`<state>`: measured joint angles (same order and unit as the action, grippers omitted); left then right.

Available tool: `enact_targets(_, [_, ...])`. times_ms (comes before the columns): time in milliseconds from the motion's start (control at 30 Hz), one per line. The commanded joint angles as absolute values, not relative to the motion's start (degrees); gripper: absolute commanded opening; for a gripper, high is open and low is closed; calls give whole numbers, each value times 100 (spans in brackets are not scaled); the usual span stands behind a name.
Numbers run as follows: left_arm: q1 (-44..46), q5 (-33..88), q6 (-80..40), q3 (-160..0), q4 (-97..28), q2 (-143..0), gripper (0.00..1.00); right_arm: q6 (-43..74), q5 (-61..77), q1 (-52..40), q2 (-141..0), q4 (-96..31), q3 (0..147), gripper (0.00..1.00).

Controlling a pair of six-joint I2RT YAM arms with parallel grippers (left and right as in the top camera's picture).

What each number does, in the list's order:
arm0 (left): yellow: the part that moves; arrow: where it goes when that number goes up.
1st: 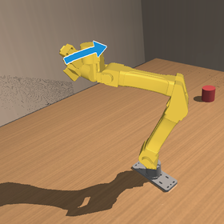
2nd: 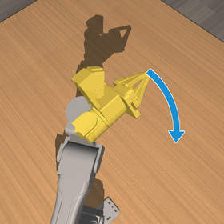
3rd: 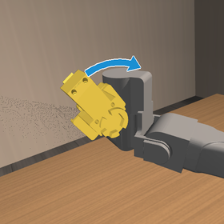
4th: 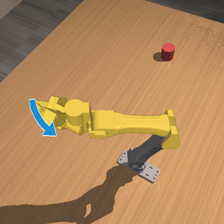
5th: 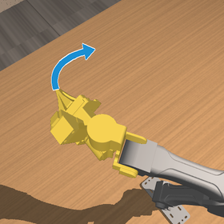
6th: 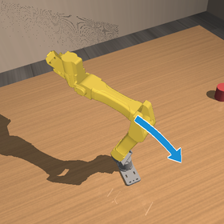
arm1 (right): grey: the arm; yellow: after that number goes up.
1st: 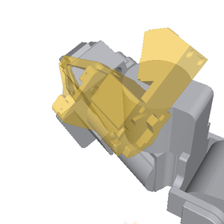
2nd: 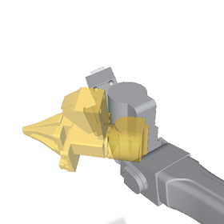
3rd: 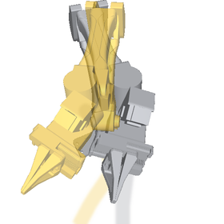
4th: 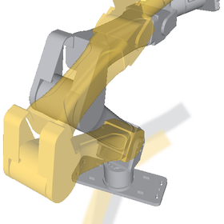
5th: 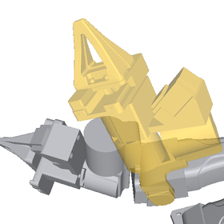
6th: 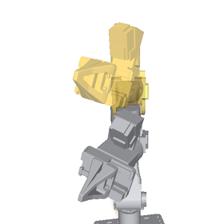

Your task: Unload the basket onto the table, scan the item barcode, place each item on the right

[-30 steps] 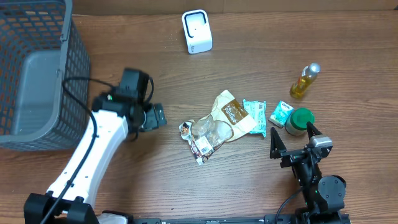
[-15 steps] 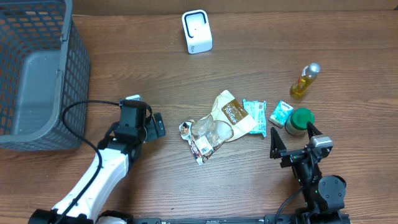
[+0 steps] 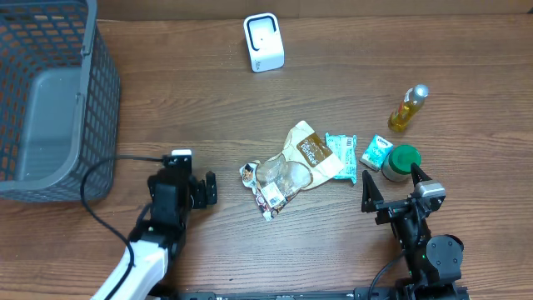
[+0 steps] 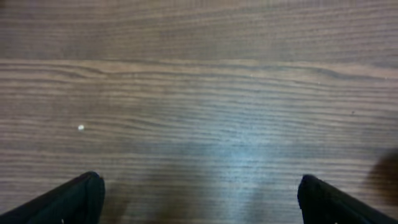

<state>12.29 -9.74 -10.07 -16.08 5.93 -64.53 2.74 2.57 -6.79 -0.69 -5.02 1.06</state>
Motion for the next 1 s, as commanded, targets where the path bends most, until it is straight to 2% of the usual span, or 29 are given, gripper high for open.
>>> enact_targets(0, [1201, -1262, -829, -1100, 1245, -6202, 100, 228, 226, -663, -16, -467, 45, 100])
enact_targets(300, [1201, -1223, -932, -204, 2449, -6007, 100, 228, 226, -663, -16, -467, 45, 100])
enact_targets(600, [1199, -1369, -1249, -23, 2401, -5721, 99, 228, 226, -663, -16, -467, 45, 100])
enact_targets(967, [1203, -1372, -1197, -25, 1601, -4932, 100, 228, 226, -663, -16, -467, 45, 100])
